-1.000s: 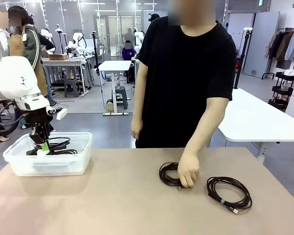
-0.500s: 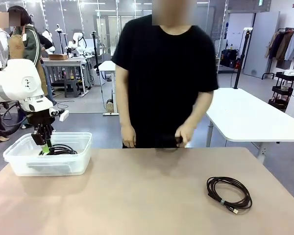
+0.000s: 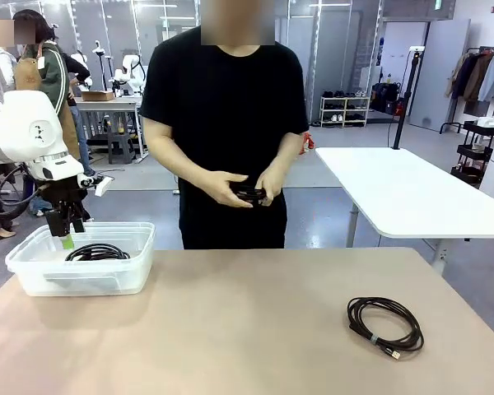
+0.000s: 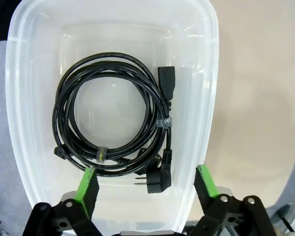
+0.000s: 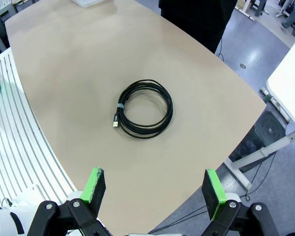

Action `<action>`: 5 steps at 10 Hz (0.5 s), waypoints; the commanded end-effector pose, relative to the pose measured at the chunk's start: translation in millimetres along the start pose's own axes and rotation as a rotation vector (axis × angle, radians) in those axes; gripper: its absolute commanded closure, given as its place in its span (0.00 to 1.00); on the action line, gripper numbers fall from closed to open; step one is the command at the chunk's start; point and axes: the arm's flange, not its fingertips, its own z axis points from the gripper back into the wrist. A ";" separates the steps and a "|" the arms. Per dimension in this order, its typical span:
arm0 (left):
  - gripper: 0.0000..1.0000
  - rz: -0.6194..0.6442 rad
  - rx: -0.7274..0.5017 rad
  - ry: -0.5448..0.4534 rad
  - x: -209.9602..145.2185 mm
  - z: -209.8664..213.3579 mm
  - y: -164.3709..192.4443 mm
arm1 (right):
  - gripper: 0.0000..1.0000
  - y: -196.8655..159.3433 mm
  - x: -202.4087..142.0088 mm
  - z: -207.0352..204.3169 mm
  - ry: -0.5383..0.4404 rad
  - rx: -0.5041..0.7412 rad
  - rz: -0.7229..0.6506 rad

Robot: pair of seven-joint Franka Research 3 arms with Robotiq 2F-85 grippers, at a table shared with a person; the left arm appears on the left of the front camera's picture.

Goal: Organize and store the cables.
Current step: Place the Power Cable into the Organizing box.

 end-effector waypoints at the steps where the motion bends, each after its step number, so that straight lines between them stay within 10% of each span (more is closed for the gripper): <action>1: 0.00 0.042 -0.005 -0.017 -4.1 4.3 -9.4 | 0.00 0.9 -1.6 0.5 -0.007 0.006 0.013; 5: 0.00 0.005 0.002 -0.001 -1.4 2.2 -0.6 | 0.00 0.9 -1.6 0.5 -0.007 0.006 0.013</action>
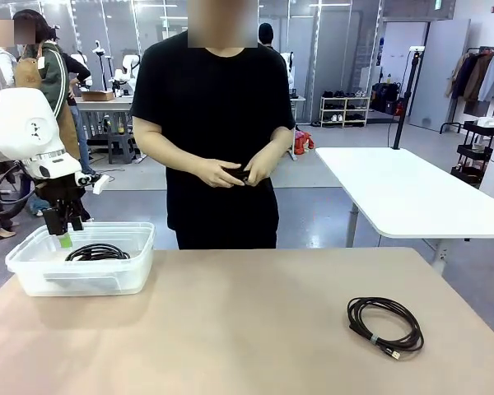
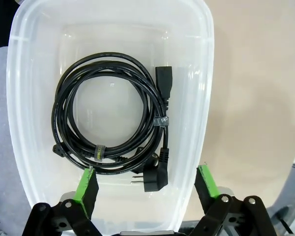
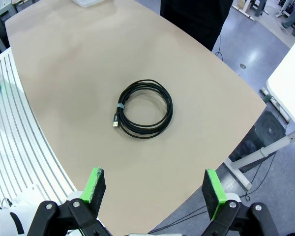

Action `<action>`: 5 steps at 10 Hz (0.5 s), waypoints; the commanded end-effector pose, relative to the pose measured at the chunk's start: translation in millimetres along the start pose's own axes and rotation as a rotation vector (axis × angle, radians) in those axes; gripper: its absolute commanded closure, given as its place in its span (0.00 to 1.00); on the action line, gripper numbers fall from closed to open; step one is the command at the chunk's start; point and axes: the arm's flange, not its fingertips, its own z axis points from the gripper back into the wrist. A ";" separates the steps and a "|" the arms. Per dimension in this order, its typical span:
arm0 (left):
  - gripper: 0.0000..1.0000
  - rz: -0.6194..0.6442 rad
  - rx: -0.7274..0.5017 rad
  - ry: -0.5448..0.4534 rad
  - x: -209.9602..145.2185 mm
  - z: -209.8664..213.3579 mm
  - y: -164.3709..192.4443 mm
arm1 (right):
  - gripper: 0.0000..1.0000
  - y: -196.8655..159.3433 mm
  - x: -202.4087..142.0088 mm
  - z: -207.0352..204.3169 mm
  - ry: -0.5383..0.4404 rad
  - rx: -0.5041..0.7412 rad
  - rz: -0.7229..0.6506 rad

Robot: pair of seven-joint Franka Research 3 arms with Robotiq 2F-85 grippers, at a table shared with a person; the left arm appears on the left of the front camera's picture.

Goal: Organize and store the cables.
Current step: Place the USB Extension Cable into the Organizing box.

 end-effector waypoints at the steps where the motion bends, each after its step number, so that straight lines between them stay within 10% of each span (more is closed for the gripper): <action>1: 0.00 -0.002 0.005 0.010 0.6 -0.5 2.6 | 0.00 0.9 -1.6 0.4 -0.007 0.006 0.013; 5: 0.00 -0.002 0.005 0.010 0.6 -0.5 2.6 | 0.00 0.9 -1.6 0.4 -0.007 0.006 0.013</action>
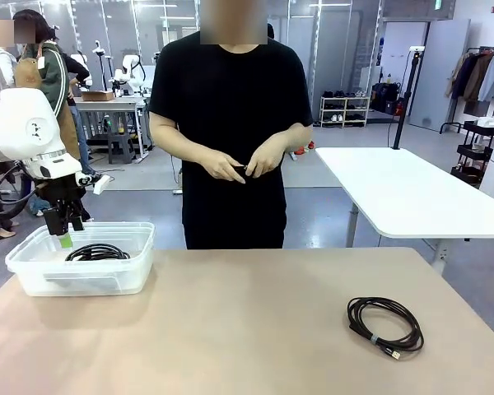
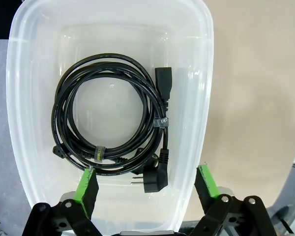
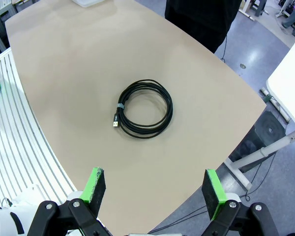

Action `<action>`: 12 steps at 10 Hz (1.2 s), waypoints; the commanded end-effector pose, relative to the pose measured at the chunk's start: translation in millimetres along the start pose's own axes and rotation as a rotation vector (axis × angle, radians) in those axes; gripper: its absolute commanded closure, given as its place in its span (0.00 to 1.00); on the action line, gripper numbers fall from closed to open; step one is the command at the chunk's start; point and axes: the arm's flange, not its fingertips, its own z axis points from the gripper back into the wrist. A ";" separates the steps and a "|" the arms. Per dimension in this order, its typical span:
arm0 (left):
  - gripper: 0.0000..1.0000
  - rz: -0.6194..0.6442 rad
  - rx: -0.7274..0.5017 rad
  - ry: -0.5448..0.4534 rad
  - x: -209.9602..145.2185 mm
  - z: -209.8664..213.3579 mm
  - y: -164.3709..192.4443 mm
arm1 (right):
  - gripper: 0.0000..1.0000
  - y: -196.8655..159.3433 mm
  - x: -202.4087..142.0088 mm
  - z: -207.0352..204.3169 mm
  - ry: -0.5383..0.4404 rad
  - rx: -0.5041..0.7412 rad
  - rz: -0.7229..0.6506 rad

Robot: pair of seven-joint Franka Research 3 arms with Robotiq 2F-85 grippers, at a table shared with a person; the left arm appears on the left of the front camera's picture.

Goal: Organize and store the cables.
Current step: Place the USB Extension Cable into the Organizing box.

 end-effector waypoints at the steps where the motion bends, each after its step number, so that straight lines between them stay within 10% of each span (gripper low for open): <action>1: 0.00 0.000 0.006 0.010 -0.2 -0.2 2.6 | 0.00 0.9 -1.4 0.3 -0.007 0.006 0.014; 4: 0.00 0.070 0.054 0.040 6.5 14.4 -17.4 | 0.00 0.9 -1.4 0.3 -0.007 0.006 0.014; 9: 0.00 0.497 0.151 -0.218 -36.6 51.6 -174.9 | 0.00 0.9 -1.4 0.3 -0.007 0.006 0.014; 12: 0.00 0.535 0.212 -0.324 -52.0 32.9 -232.1 | 0.00 0.9 -1.4 0.3 -0.007 0.006 0.014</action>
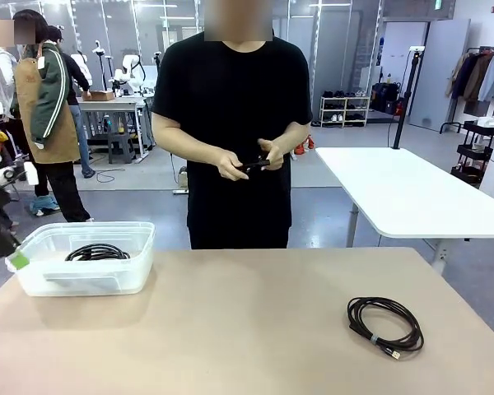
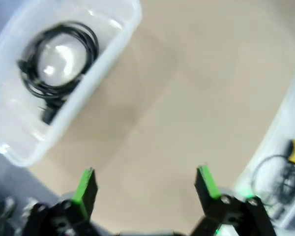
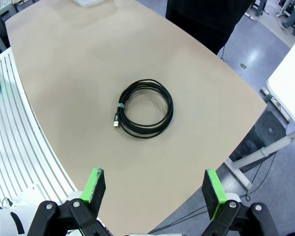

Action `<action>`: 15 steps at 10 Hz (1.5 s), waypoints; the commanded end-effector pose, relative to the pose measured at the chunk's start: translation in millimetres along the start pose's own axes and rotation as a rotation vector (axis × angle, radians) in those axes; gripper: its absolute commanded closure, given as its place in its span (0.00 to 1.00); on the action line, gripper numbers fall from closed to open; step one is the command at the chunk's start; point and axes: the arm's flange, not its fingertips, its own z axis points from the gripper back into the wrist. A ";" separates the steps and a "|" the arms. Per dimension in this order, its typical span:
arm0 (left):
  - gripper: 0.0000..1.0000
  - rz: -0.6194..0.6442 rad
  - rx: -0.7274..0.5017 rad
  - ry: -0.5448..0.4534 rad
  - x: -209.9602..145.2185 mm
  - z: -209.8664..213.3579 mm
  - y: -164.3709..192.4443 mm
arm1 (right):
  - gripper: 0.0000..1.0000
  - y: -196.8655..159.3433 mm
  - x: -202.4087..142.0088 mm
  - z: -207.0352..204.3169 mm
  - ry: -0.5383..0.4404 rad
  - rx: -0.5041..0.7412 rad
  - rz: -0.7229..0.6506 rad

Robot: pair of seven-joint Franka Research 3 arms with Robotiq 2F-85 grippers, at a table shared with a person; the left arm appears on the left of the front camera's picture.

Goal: Organize and store the cables.
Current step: Place the USB Extension Cable into the Organizing box.

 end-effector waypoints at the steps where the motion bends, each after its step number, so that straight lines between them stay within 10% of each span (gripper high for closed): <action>1: 0.00 -0.059 0.049 -0.060 -10.5 -20.3 -21.9 | 0.00 0.6 -1.3 0.7 -0.008 0.004 0.014; 3: 0.00 -0.048 -0.008 -0.170 -20.4 -41.5 -26.0 | 0.00 0.6 -1.3 0.7 -0.008 0.004 0.014; 7: 0.00 -0.027 0.009 -0.075 -18.1 -31.6 -29.4 | 0.00 0.0 0.0 0.1 0.000 0.000 0.000; 10: 0.00 -0.027 0.009 -0.075 -18.1 -31.6 -29.4 | 0.00 38.2 76.3 17.6 0.289 0.068 0.162; 15: 0.00 -0.027 0.009 -0.075 -18.1 -31.6 -29.4 | 0.00 58.7 152.4 -85.1 0.664 0.089 0.184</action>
